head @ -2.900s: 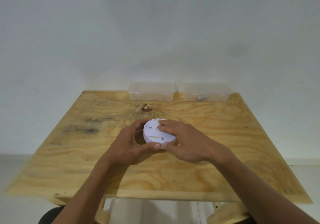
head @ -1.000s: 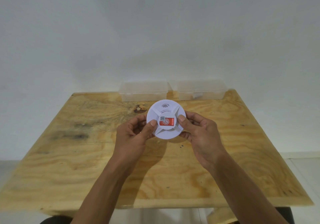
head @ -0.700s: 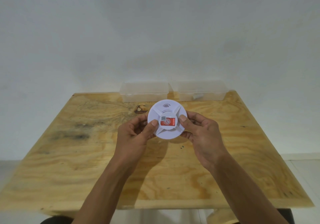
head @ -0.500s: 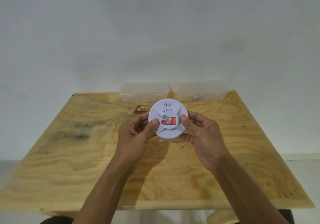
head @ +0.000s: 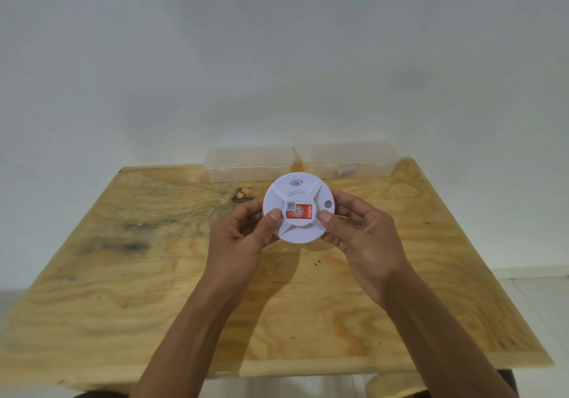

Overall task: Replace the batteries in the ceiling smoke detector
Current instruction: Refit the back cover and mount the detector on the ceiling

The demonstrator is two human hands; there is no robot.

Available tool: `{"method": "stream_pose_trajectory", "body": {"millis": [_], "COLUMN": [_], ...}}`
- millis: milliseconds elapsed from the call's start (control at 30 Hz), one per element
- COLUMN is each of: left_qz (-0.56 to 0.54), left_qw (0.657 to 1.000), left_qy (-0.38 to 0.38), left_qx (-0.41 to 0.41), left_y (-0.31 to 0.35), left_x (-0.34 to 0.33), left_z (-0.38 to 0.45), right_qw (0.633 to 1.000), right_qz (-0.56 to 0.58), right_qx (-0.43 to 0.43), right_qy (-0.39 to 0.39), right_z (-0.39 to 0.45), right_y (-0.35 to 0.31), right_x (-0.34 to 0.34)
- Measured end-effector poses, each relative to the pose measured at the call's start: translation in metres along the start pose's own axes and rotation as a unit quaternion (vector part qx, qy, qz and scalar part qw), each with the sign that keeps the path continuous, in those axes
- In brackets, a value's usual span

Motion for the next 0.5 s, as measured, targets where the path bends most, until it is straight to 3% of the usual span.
{"method": "stream_pose_trajectory", "body": {"millis": [500], "left_qz": [0.016], "left_qw": [1.0], "left_qy": [-0.011], "left_qx": [-0.003], "left_y": [-0.0021], "left_x": [0.0025], "left_z": [-0.0004], "right_qw": [1.0], "right_qz": [-0.018], "right_qx": [0.004], "right_qy": [0.014], "right_z": [-0.0002], "right_y": [0.0013], "right_x": [0.0031]}}
Point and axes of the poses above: each hand's wrist, its own z-axis towards the middle knuckle, its own x-axis out of the back of the hand, y = z × x, the point moved 9 cm from there along z, towards the middle knuckle, and after that the axes turned 14 degrees about -y, right-handed, at the moved point
